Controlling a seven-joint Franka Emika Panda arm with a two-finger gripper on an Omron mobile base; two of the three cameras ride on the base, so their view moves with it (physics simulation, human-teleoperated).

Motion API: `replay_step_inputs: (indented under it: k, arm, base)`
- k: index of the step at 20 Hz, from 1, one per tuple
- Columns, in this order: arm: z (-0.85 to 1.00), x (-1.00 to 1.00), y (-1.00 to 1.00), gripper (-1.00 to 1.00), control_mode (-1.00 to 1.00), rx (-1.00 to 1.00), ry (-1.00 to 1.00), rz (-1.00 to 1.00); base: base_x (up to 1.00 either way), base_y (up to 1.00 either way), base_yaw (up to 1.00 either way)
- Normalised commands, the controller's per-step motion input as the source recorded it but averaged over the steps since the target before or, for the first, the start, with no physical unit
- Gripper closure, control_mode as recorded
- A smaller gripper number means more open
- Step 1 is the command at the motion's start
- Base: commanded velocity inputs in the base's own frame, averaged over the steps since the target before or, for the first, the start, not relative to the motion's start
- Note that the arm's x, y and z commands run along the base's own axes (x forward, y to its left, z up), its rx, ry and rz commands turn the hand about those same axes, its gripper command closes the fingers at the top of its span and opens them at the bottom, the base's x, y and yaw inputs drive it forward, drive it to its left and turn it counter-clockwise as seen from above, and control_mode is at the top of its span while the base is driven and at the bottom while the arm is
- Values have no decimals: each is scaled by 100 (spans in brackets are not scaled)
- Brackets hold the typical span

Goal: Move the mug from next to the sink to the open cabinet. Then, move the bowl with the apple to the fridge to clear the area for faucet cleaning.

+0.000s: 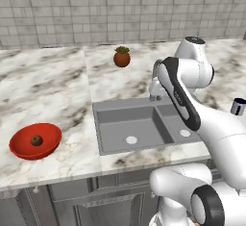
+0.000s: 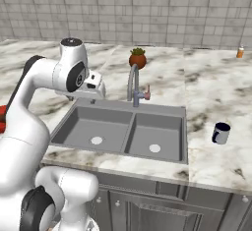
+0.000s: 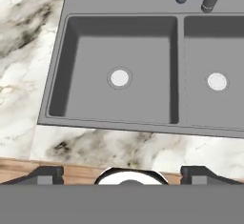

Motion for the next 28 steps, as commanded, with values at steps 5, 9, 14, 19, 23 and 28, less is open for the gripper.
replay_step_inputs:
  k: [5, 9, 14, 19, 23, 28]
  arm:
    - [-7, -37, -8, -100, 100, 2, 4, -8]
    - [0, 0, 0, -100, 100, 0, 0, 0]
    - [0, 0, 0, -100, 100, 0, 0, 0]
    - [0, 0, 0, -100, 100, 0, 0, 0]
    - [0, 0, 0, -100, 100, 0, 0, 0]
    - [-13, -7, -7, -100, -100, 1, 5, -3]
  base:
    - [-33, -29, -7]
    - [-57, -96, -27]
    - [7, -90, -47]
    - [85, -17, -33]
    - [55, 6, -8]
    - [16, 6, 0]
